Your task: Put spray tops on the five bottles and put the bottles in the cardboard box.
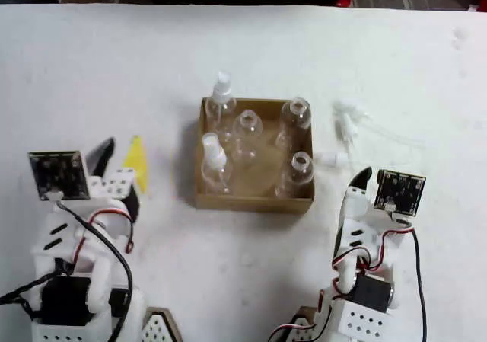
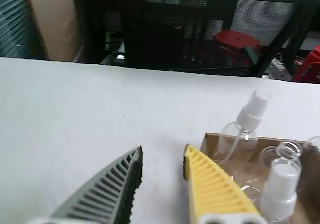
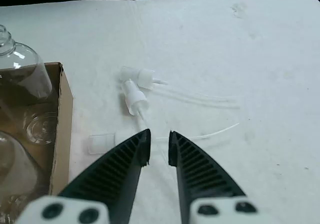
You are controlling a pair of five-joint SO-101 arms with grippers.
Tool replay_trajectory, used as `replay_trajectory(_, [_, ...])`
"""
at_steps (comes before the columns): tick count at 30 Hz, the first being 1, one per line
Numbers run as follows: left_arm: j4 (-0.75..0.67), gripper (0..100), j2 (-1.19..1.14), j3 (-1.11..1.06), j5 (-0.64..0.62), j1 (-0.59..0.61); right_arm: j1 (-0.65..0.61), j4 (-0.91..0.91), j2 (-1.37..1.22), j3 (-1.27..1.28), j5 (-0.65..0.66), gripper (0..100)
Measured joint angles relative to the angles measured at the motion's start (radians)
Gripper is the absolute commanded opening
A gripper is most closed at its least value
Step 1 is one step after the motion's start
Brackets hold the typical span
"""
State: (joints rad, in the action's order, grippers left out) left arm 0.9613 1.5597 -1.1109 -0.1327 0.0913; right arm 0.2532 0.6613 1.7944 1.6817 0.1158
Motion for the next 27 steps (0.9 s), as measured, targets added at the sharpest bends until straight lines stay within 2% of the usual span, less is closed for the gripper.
replay_trajectory(6, [0.0,13,0.0,-0.121,0.0,0.084,0.0,0.0,0.0,0.0,0.0,5.3])
replay_trajectory(11, [-0.081,13,-0.002,-0.261,0.0,0.087,0.0,0.0,0.0,0.0,0.0,5.3])
replay_trajectory(19, [-0.098,13,0.017,-0.278,0.0,0.087,0.0,0.0,0.0,0.0,0.0,5.3])
replay_trajectory(27, [0.012,13,0.253,-0.298,0.032,0.089,0.0,0.0,0.0,0.0,0.0,5.3])
